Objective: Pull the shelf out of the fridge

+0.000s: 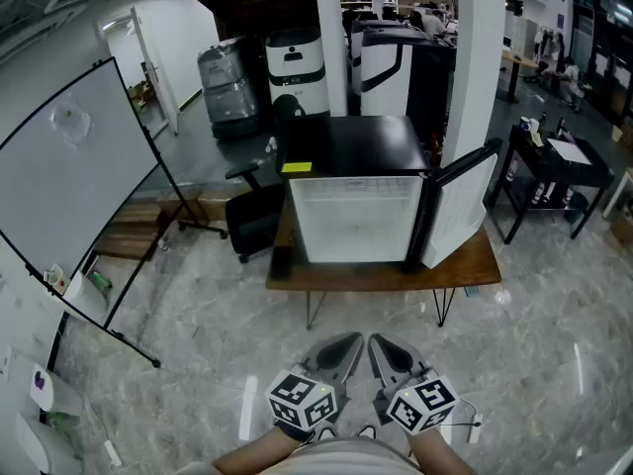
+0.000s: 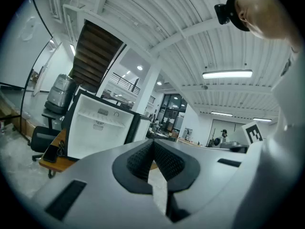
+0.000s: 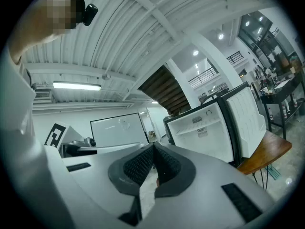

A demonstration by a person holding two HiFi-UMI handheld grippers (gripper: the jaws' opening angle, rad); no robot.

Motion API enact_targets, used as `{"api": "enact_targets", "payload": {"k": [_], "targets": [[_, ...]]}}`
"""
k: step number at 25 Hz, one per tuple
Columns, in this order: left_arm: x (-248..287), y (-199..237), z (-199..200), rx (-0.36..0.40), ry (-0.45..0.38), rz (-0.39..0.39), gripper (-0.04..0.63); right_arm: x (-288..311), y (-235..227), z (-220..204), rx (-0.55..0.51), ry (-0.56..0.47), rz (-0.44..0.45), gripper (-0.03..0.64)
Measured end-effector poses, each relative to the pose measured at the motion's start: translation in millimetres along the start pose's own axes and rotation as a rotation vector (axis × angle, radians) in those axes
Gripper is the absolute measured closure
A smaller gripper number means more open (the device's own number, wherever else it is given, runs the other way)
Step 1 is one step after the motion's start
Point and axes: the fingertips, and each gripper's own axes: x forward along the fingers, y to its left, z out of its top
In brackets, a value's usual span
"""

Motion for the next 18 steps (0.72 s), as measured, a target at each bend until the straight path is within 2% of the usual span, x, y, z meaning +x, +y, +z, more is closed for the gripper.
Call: {"api": "enact_targets", "payload": {"k": [9, 14, 18], "targets": [[6.7, -8.4, -3.2, 0.001, 0.003, -0.008, 0.589, -4.9, -2.3, 1.7, 0.010, -0.001, 0.029, 0.597], [7.0, -10.4, -6.8, -0.036, -0.004, -0.016, 0.589, -12.8, -0.6, 9.0, 0.091, -0.058, 0.090, 0.595], [10.7, -12.2, -2.9, -0.053, -0.034, -0.016, 0.589, -19.3, -10.4, 15.6, 0.210, -0.103, 0.135, 0.595]]}}
